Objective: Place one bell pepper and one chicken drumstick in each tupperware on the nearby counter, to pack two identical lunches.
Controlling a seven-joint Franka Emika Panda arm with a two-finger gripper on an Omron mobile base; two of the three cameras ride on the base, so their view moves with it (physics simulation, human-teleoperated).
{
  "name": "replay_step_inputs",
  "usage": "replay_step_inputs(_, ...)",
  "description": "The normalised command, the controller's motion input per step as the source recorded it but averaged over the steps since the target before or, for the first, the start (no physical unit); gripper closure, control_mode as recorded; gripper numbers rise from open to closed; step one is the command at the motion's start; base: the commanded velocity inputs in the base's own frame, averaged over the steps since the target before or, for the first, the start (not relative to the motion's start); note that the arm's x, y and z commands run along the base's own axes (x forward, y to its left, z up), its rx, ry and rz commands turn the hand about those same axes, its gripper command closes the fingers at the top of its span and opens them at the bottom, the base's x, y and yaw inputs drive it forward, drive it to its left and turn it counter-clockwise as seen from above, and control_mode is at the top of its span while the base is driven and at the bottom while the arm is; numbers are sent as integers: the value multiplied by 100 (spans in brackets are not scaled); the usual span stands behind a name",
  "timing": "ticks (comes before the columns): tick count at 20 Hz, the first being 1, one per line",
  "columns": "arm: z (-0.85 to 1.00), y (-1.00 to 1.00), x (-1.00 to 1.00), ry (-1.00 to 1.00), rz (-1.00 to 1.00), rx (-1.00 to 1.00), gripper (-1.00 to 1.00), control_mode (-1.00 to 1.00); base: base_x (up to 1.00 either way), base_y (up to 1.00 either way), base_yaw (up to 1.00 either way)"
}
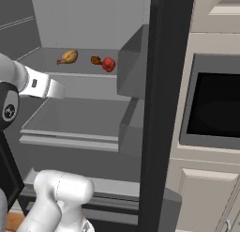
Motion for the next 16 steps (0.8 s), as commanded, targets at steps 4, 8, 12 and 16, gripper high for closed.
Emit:
replay_step_inputs(4,17,35,45,1,0,2,-100,-100,0,0,0)
replay_step_inputs(8,7,12,44,-1,1,7,-100,-100,0,0,0)
replay_step_inputs(12,2,1,30,-3,6,5,-100,-100,0,0,0)
replay_step_inputs(16,0,14,25,-1,6,0,-100,-100,0,0,0)
